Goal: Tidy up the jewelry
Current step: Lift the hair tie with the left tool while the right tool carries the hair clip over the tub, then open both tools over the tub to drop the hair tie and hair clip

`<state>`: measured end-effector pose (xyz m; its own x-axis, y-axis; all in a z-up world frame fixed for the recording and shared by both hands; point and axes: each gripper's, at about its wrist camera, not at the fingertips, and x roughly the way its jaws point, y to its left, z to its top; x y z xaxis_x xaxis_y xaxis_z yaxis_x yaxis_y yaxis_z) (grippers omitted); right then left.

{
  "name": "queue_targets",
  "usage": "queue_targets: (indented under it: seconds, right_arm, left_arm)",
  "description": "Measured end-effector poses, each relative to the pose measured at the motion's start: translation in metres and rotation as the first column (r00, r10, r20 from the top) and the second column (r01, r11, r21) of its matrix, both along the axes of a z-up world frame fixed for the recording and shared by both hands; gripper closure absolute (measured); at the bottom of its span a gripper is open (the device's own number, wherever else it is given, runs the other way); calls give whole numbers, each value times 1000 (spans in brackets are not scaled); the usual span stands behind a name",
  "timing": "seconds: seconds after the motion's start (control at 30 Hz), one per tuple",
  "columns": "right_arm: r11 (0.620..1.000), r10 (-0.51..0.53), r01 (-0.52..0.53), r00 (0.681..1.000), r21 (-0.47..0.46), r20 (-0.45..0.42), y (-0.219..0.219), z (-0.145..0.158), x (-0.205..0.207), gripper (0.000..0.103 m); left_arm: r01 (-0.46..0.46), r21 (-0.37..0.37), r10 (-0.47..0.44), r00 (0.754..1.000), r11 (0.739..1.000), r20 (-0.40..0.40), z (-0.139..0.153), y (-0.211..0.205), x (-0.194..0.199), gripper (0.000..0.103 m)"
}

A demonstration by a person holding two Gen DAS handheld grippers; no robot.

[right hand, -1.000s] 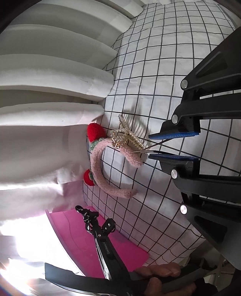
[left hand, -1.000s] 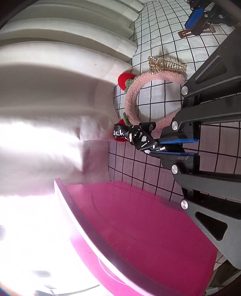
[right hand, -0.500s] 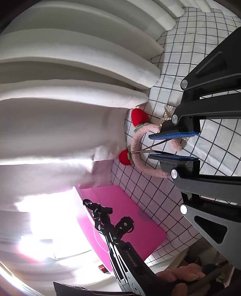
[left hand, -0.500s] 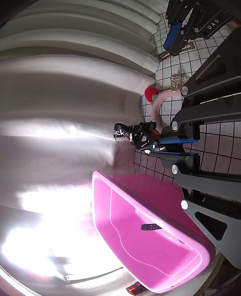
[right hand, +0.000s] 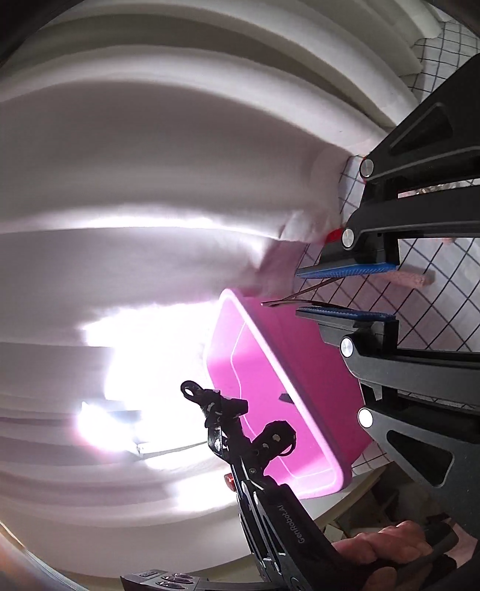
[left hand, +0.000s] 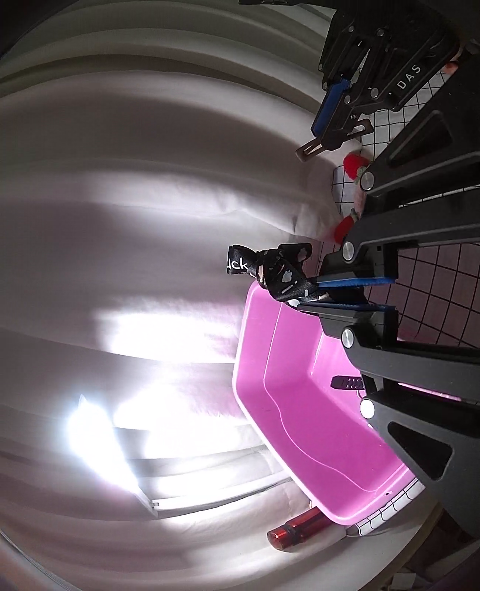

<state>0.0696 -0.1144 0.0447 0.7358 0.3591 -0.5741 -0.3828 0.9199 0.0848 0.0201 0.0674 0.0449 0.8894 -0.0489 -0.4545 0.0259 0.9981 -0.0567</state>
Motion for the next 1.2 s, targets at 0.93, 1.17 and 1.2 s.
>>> queue_targets:
  seconds: [0.93, 1.17, 1.2]
  right_arm:
    - [969, 245, -247, 958, 5, -147, 169, -14, 116, 88]
    - [970, 231, -243, 946, -28, -226, 191, -38, 134, 88]
    - [969, 228, -243, 945, -37, -235, 194, -42, 136, 88]
  left_arm:
    - [-286, -42, 274, 943, 957, -187, -49, 149, 50, 96]
    - [-314, -50, 291, 920, 948, -264, -67, 161, 61, 96]
    - [-317, -52, 292, 917, 947, -274, -69, 162, 62, 96]
